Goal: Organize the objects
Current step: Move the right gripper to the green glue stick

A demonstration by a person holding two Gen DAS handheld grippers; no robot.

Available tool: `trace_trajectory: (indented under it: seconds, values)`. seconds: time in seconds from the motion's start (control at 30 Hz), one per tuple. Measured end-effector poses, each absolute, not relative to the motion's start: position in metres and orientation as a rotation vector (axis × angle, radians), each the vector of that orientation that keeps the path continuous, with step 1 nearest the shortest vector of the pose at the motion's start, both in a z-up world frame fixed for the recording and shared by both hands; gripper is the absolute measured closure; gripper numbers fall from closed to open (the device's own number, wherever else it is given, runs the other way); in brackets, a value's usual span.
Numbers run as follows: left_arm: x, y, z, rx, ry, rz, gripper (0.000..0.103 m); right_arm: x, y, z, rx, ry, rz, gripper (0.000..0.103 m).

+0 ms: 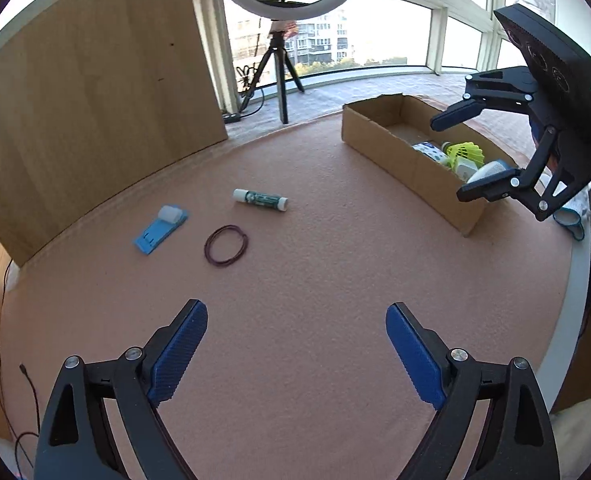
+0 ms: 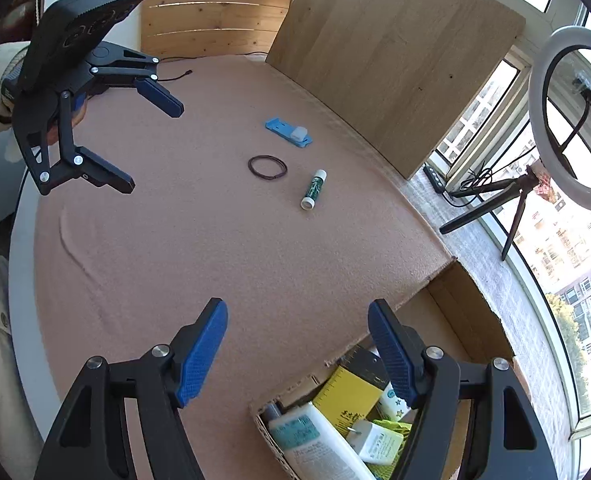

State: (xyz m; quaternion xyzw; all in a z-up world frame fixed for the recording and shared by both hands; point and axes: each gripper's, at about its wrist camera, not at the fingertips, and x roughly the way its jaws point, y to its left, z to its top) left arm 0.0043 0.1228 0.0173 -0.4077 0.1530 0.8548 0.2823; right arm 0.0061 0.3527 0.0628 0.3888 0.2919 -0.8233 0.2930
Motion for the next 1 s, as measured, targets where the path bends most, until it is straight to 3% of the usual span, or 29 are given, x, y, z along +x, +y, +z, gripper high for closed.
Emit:
trace_trajectory:
  seconds: [0.27, 0.57, 0.6, 0.67, 0.73, 1.0]
  values:
    - [0.005, 0.045, 0.007, -1.214, 0.186, 2.464, 0.007, -0.059, 0.289, 0.028, 1.284, 0.525, -2.401, 0.034]
    - [0.034, 0.011, -0.021, -1.35, 0.061, 2.504, 0.005, -0.131, 0.272, -0.014, 1.389, 0.421, -2.472, 0.034]
    - [0.034, 0.012, -0.025, -1.363, 0.059, 2.502, 0.005, -0.135, 0.269, -0.018, 1.393, 0.445, -2.475, 0.038]
    - [0.036, 0.009, -0.029, -1.377, 0.05, 2.502, 0.005, -0.143, 0.267, -0.024, 1.408, 0.444, -2.471, 0.055]
    - [0.036, 0.007, -0.031, -1.383, 0.04, 2.503, 0.005, -0.149, 0.267, -0.029, 1.426, 0.446, -2.467, 0.085]
    - [0.032, 0.002, -0.038, -1.399, 0.019, 2.52, 0.005, -0.141, 0.268, -0.03, 1.405, 0.412, -2.447, 0.089]
